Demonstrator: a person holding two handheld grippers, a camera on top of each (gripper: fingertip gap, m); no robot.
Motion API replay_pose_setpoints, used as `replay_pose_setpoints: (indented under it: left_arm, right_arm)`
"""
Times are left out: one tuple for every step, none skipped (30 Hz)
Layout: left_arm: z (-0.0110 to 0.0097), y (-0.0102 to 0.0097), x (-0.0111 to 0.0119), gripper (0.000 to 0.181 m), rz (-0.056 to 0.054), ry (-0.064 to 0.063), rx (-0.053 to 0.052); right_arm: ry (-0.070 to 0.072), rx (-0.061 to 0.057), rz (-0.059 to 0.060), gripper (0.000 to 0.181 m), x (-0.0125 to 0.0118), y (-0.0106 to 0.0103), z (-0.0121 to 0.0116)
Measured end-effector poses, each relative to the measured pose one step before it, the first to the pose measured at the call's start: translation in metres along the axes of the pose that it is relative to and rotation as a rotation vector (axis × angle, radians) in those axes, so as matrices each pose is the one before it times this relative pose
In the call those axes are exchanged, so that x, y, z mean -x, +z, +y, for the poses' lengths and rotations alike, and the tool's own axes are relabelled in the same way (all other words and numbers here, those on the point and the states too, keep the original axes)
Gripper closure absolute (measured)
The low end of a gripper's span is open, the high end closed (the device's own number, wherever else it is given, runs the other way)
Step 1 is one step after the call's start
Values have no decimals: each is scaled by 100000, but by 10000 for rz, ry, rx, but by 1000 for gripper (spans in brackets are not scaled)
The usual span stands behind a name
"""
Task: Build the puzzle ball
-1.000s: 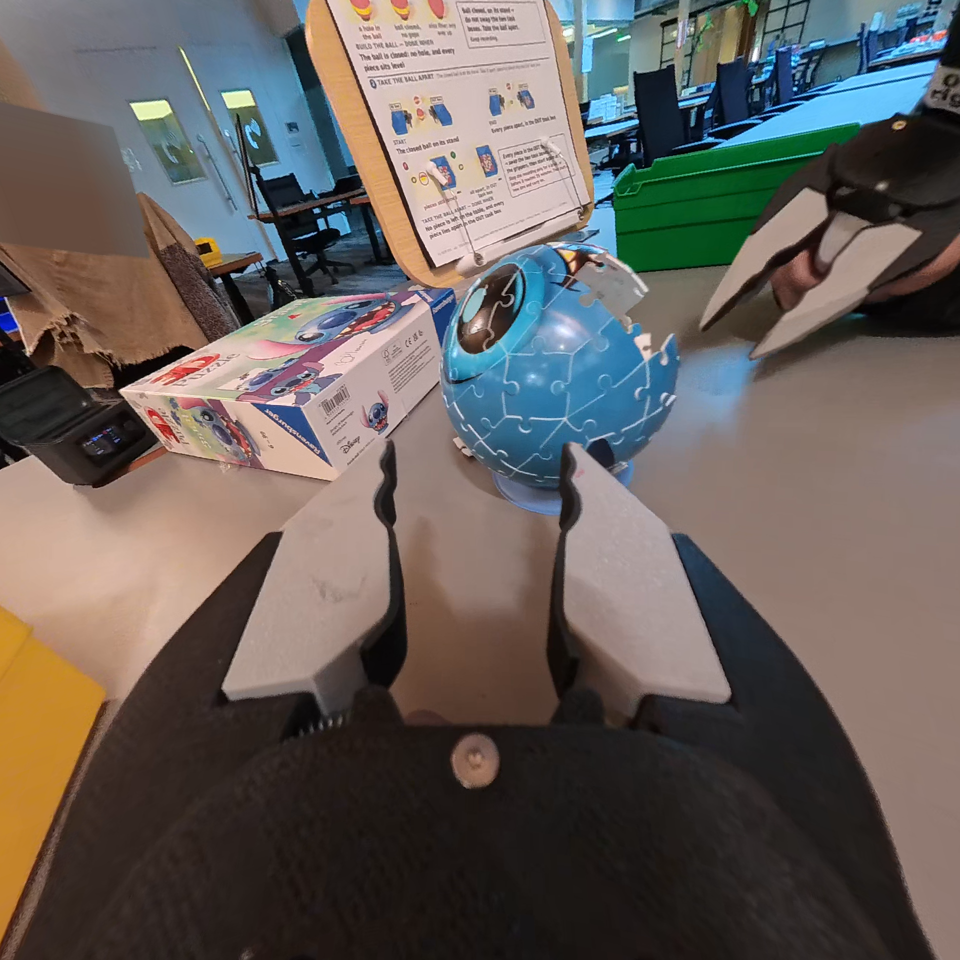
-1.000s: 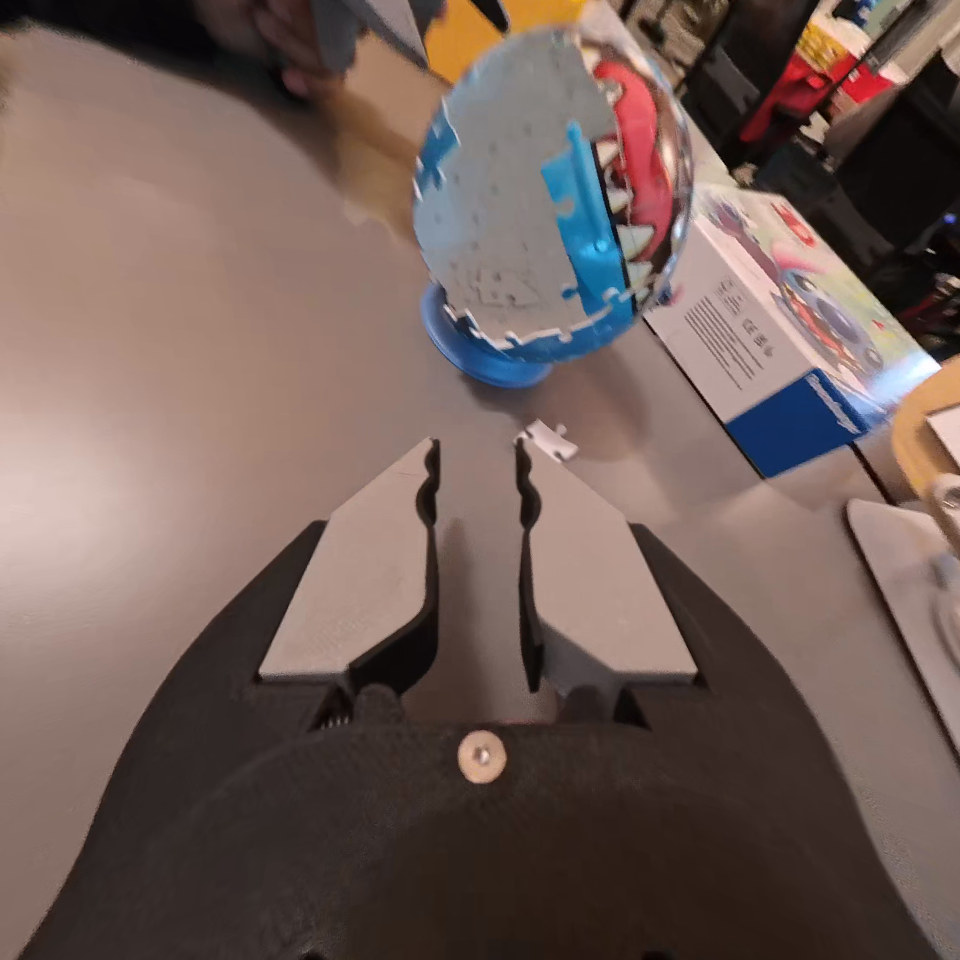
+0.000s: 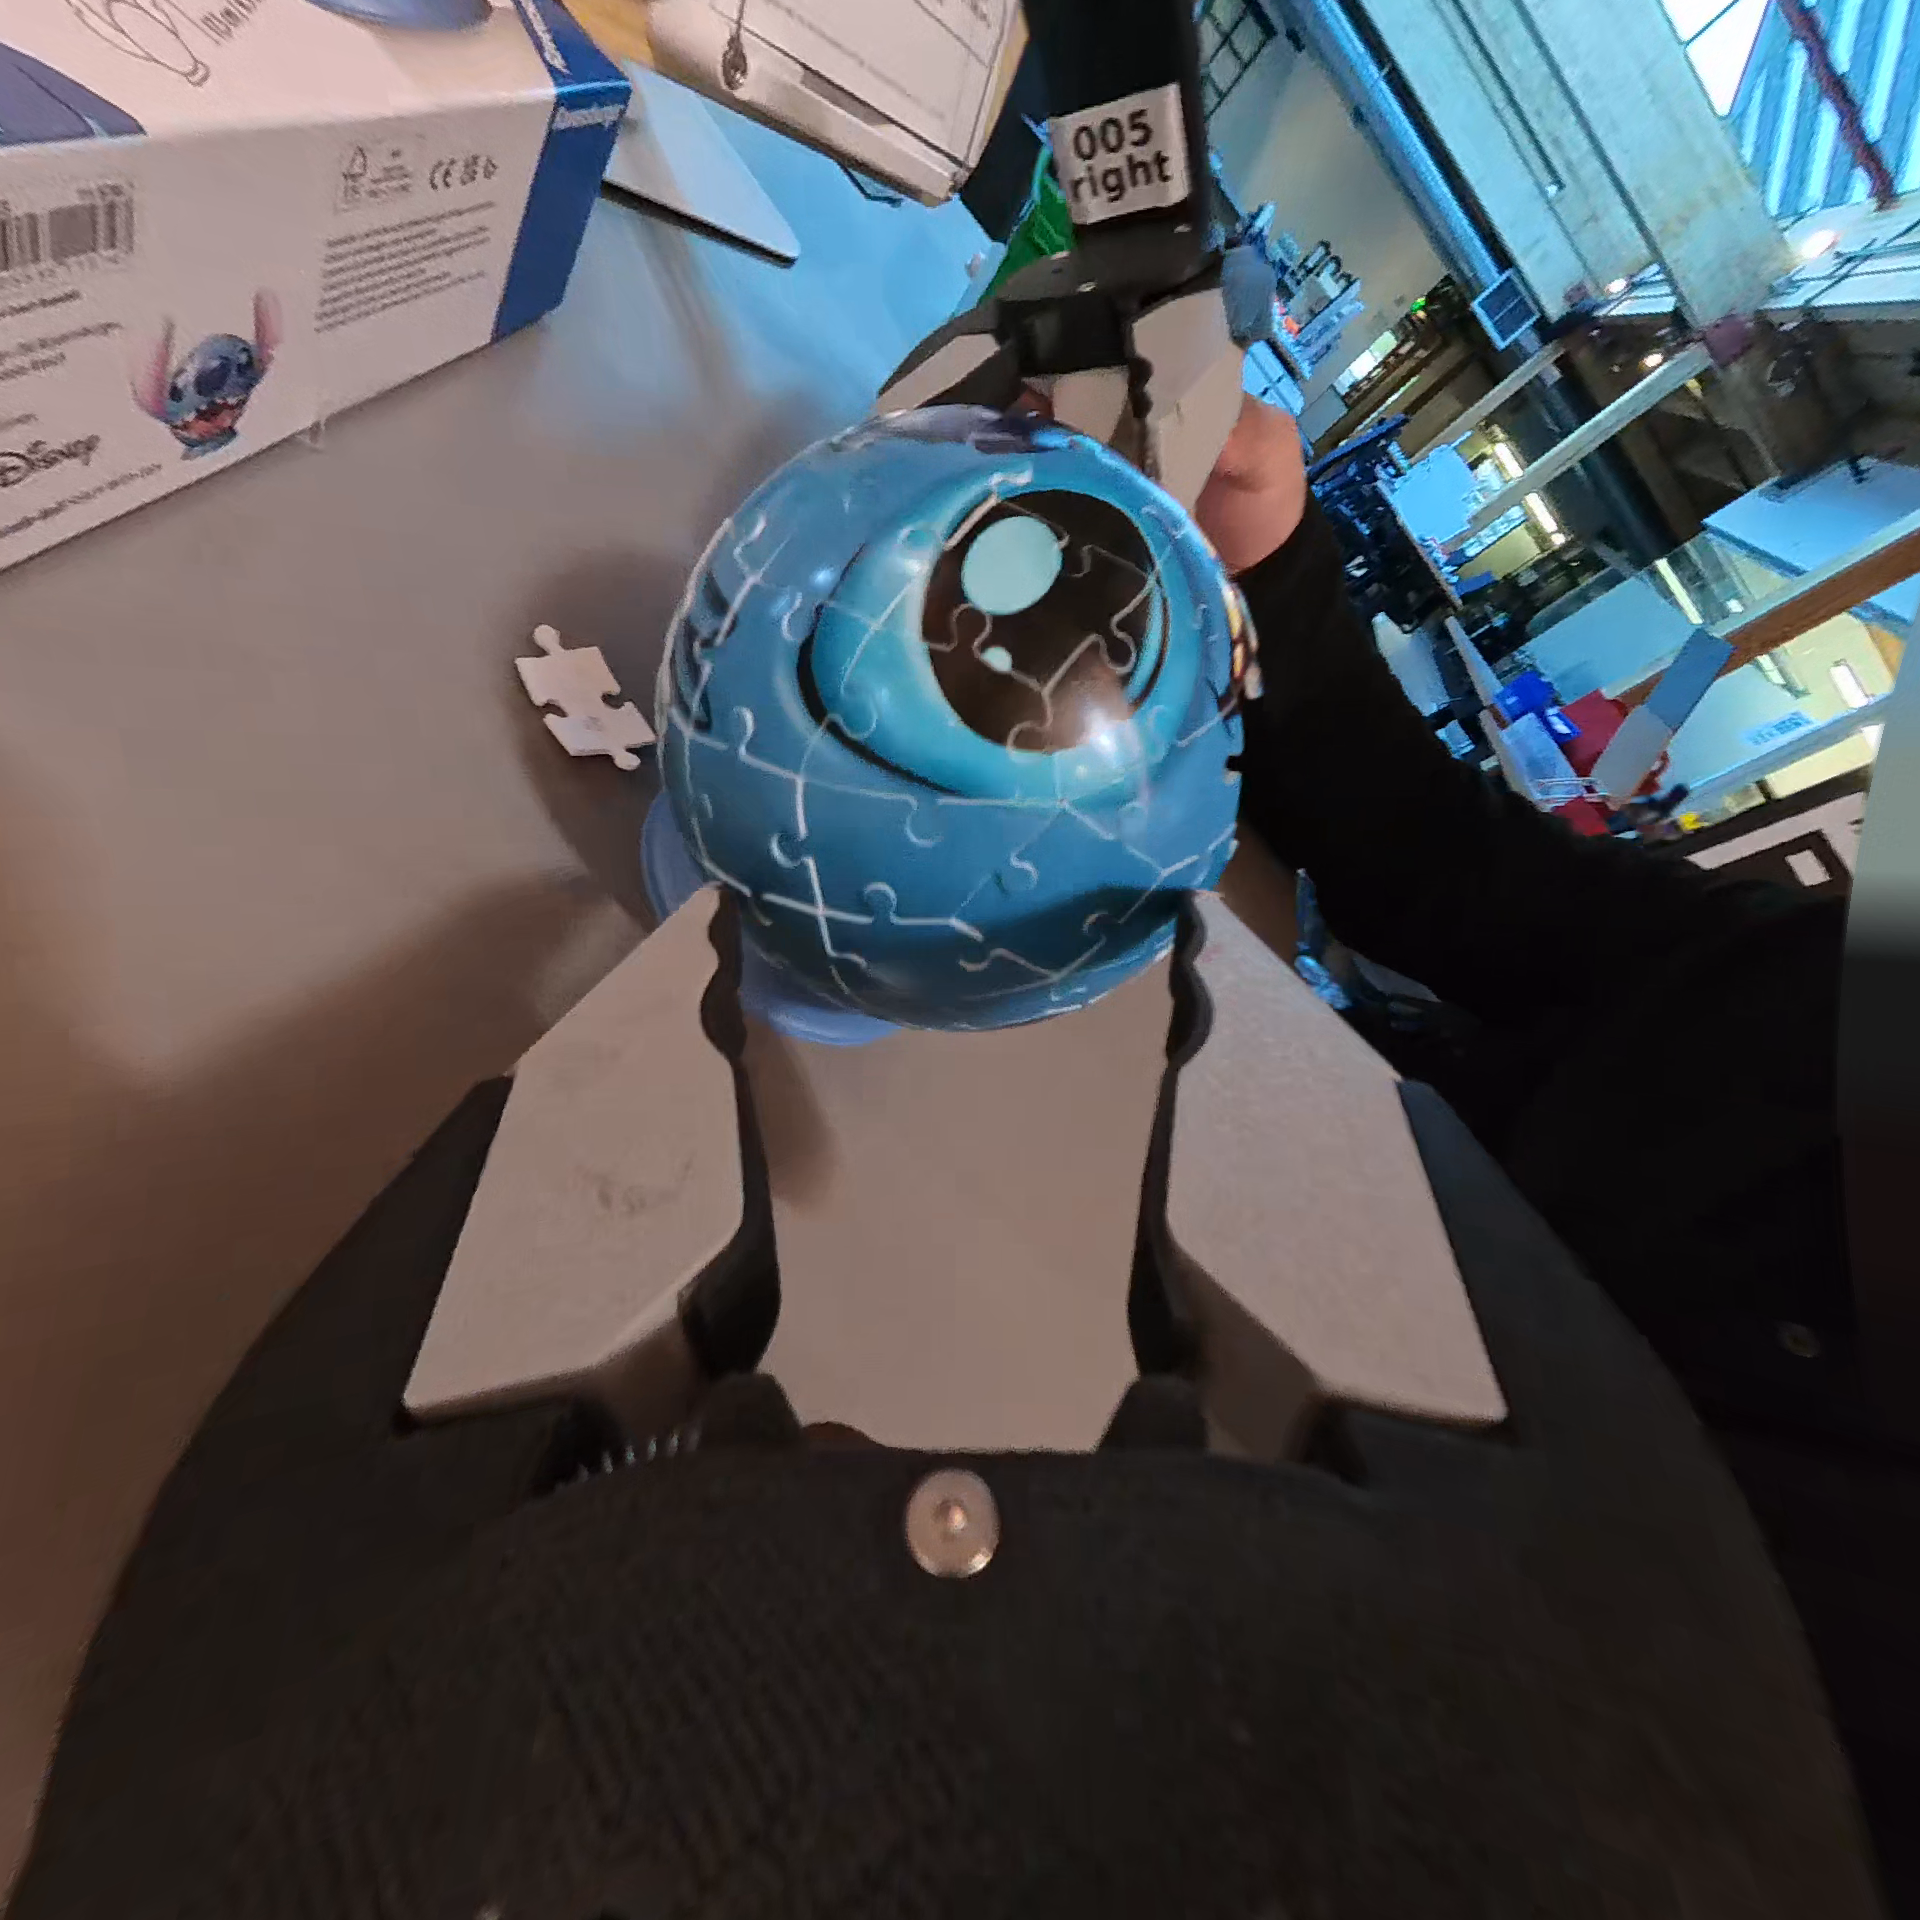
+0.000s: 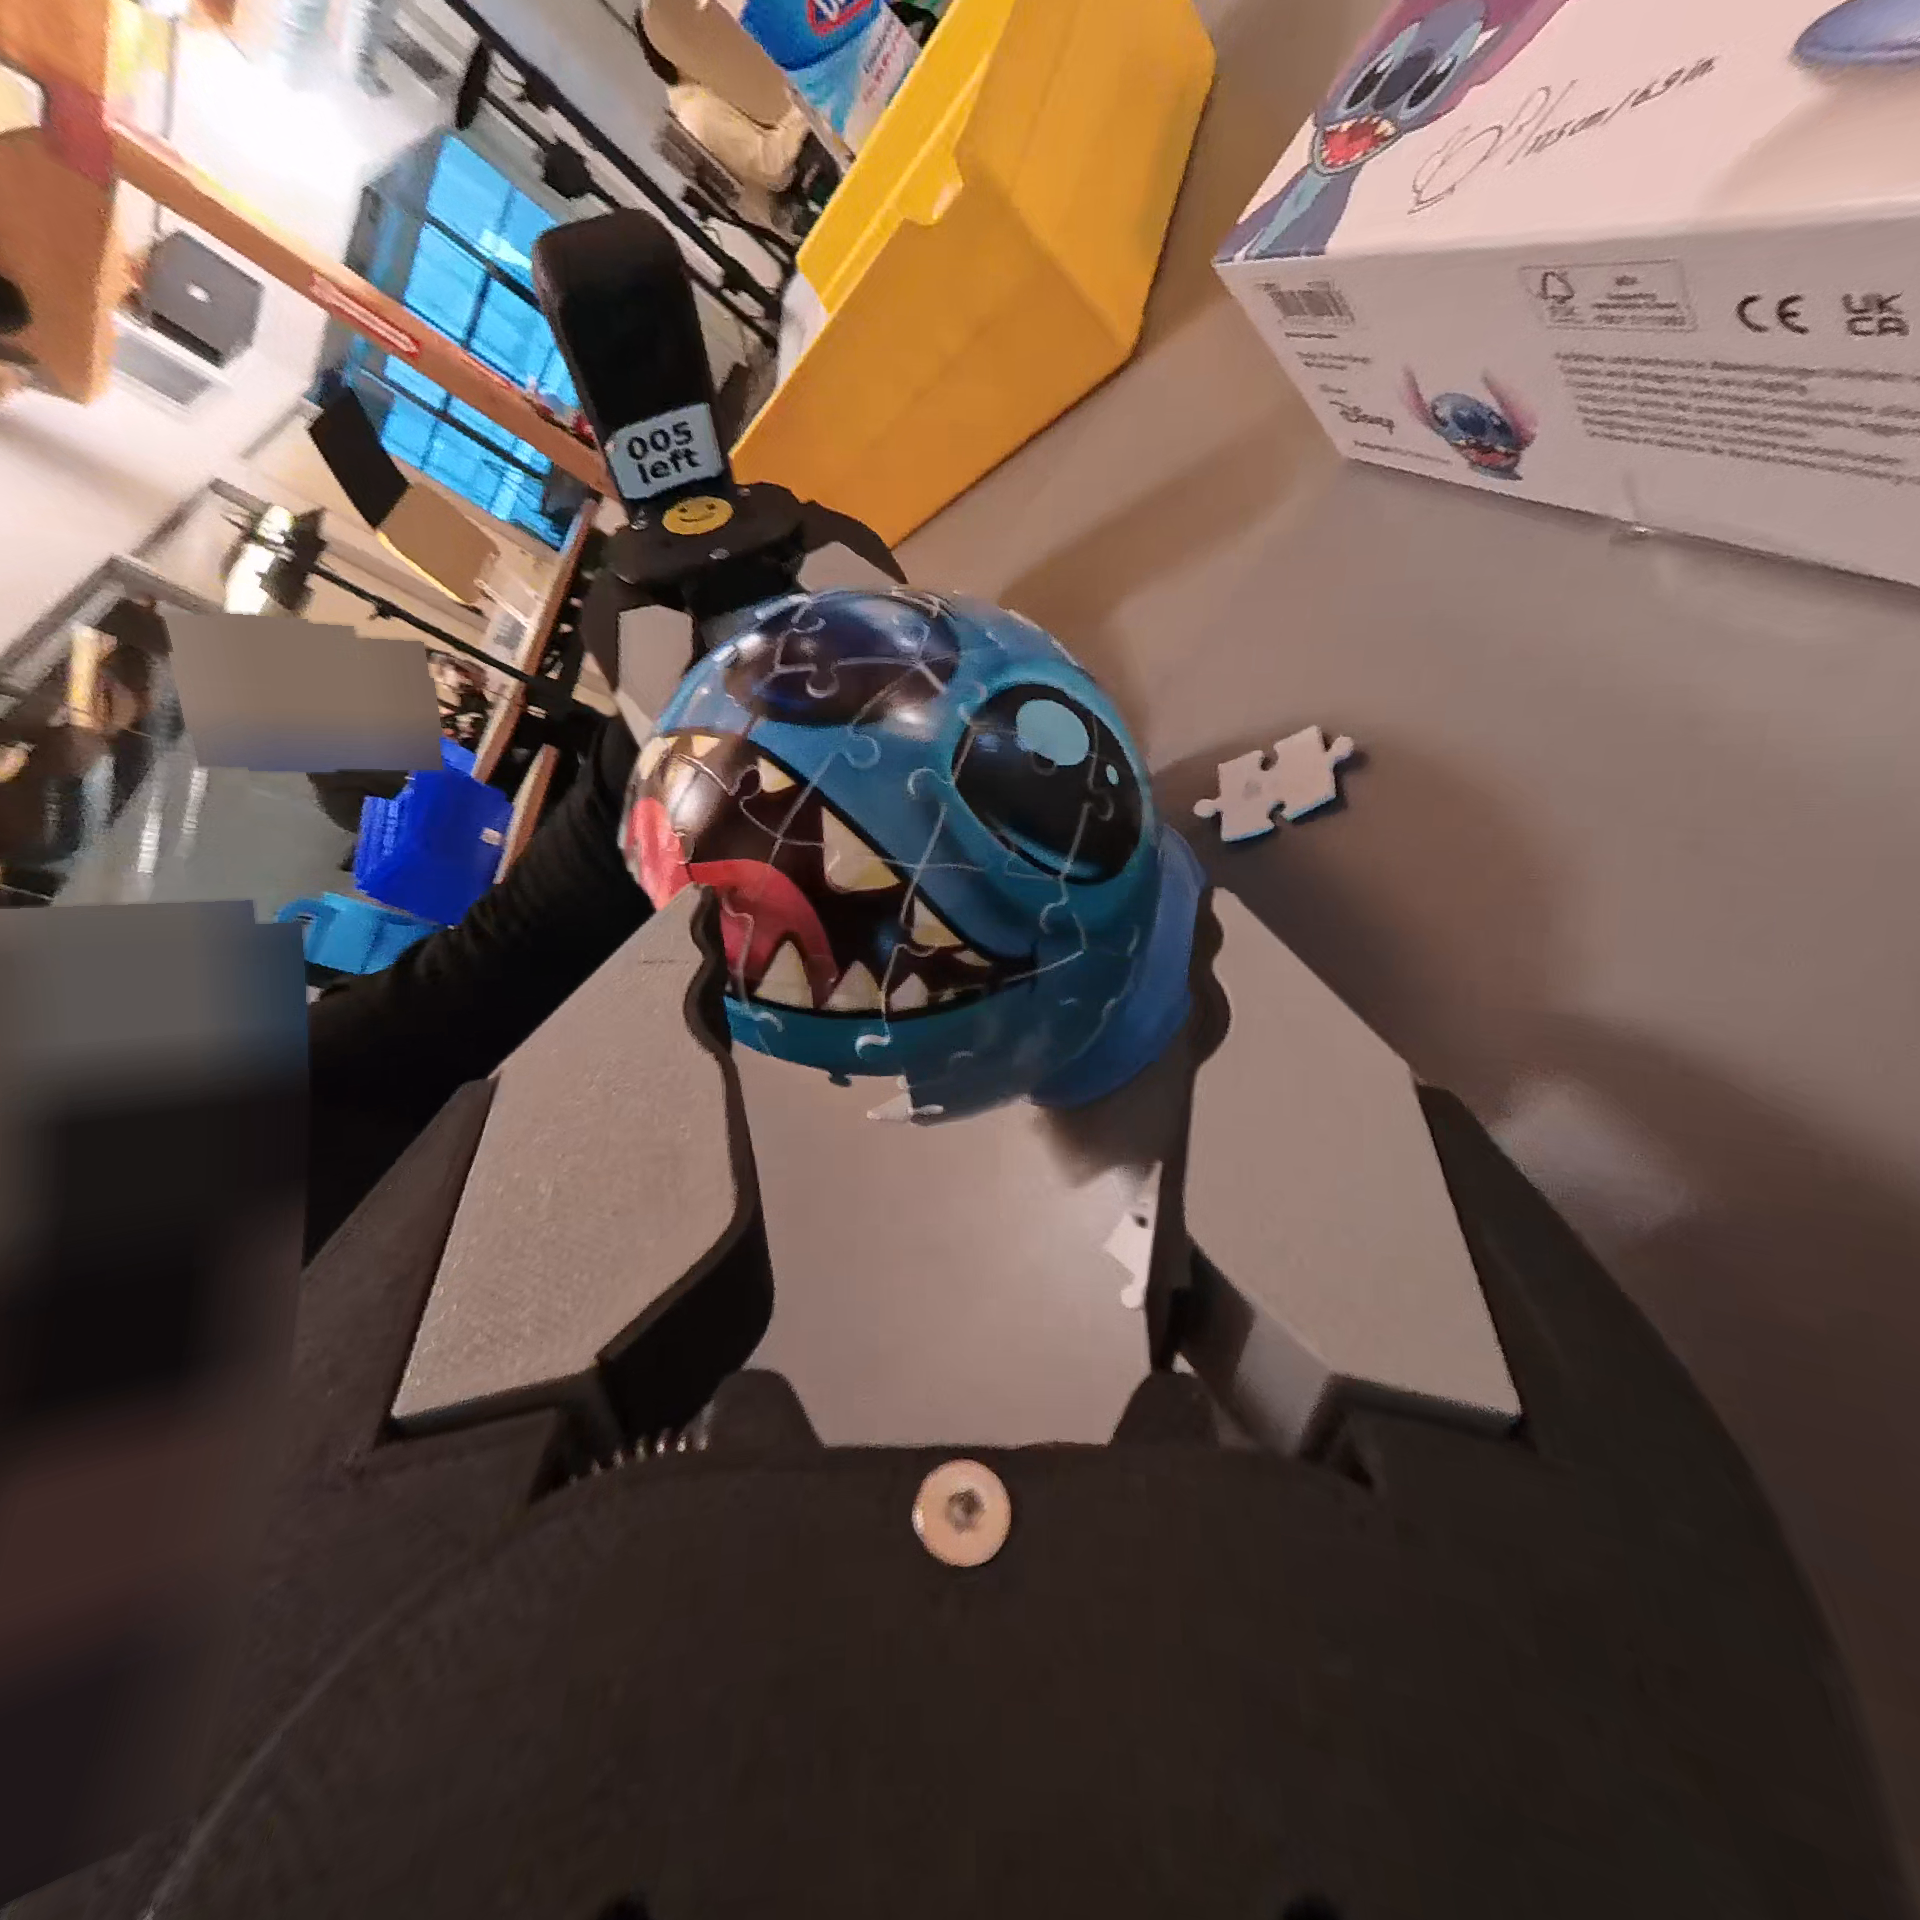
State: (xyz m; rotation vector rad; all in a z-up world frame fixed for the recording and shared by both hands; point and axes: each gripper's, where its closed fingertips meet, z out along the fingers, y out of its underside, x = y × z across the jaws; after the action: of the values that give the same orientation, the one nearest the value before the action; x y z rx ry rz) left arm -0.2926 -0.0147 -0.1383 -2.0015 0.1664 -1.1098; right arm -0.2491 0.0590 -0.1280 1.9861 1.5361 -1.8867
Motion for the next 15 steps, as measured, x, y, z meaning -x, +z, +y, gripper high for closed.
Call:
replay_pose_setpoints:
  left_arm:
    - [-99,58,-40,99,50,-51,-52]
    - [-29,17,-20,97,50,-9,-12]
    - [-51,-20,-84,95,123,-59,-32]
    - [-84,-74,-75,94,153,-152,-65]
    - [-80,-91,-84,94,173,-204,-75]
    - [-20,-83,-88,93,175,-181,-65]
    - [-1,-67,27,94,98,-150,-65]
    - [31,-19,68,95,45,-123,-44]
    - [49,34,41,94,44,-86,-15]
    - [35,75,49,93,14,-75,-18]
    - [42,97,114,94,-54,-39,17]
    - [54,80,113,95,-94,70,51]
    - [37,57,52,96,-115,145,41]
    - [24,65,17,97,-134,154,24]
    - [56,43,0,96,-146,238,45]
  right_arm:
    - [132,173,-171,93,204,166,138]
    - [30,228,-46,93,98,156,216]
    - [-35,151,32,91,18,87,125]
    - [-37,68,-28,90,112,12,40]
    - [9,32,-97,90,175,-14,14]
    - [72,-5,-159,90,192,33,8]
    - [108,13,-158,91,124,92,63]
    - [120,58,-66,91,-101,192,166]
    - [120,52,-60,90,-152,280,164]
    - [144,-6,-195,86,69,304,72]
    - [111,-40,-206,85,114,277,1]
    - [6,-32,-101,81,32,240,6]
    - [-55,-22,-29,79,-10,196,9]
    - [-87,8,58,76,-74,160,51]
    - [-121,32,80,75,-53,141,70]
